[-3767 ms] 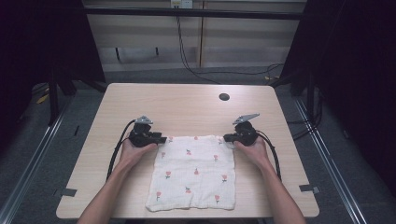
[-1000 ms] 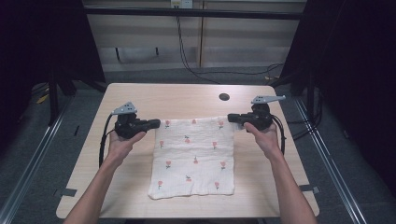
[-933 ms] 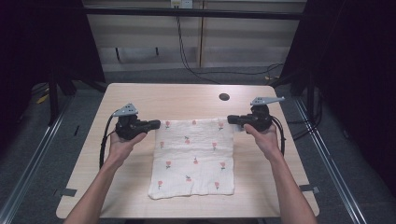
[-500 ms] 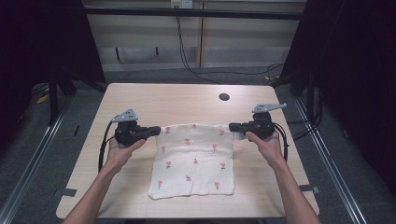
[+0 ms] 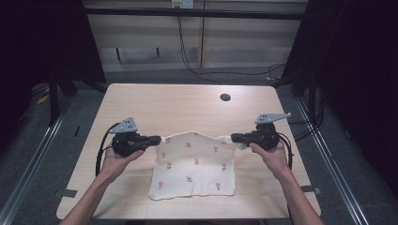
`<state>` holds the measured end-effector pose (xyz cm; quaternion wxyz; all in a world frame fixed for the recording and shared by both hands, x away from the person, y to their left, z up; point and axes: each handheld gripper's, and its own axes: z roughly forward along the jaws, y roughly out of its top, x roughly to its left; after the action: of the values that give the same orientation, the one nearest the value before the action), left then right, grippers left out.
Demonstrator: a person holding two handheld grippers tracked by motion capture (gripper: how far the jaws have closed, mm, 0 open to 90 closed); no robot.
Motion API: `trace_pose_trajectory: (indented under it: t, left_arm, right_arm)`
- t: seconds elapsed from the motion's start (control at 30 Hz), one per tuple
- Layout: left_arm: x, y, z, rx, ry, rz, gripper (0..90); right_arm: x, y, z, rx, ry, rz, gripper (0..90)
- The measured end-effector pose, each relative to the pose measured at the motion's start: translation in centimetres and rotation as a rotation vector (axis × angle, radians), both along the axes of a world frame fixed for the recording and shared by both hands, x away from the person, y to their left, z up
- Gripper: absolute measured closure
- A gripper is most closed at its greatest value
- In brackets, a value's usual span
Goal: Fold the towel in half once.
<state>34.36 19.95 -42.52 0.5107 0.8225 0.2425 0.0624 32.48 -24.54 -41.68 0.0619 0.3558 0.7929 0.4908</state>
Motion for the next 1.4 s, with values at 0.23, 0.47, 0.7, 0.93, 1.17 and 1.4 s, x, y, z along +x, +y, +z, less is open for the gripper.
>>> trace_pose_trajectory:
  t: [0.23, 0.47, 0.7, 0.93, 1.17, 1.4]
  left_arm:
    - [-1.3, 1.1, -1.0, 0.018, 0.015, -0.004, 86.9]
    - [-2.8, 0.5, -0.7, 0.026, -0.006, -0.044, 86.8]
    - [-4.1, 0.4, -0.9, 0.060, -0.001, -0.088, 86.8]
    - [-5.0, 0.9, -2.9, 0.087, 0.043, -0.086, 86.8]
    - [-6.3, 0.2, -4.0, 0.153, 0.077, -0.134, 86.6]
    - [-7.6, 0.5, -5.6, 0.195, 0.115, -0.162, 86.1]
  right_arm:
    - [-1.6, -0.2, -0.9, -0.026, 0.023, 0.012, 87.6]
    - [-3.3, -0.1, -1.5, -0.051, 0.037, 0.031, 87.6]
    - [-4.8, 0.6, -2.1, -0.061, 0.043, 0.056, 87.5]
    - [-5.9, 1.2, -3.5, -0.116, 0.078, 0.092, 87.4]
    - [-7.1, 1.5, -4.2, -0.154, 0.098, 0.113, 87.4]
    - [-8.2, 1.7, -5.7, -0.195, 0.124, 0.128, 87.1]
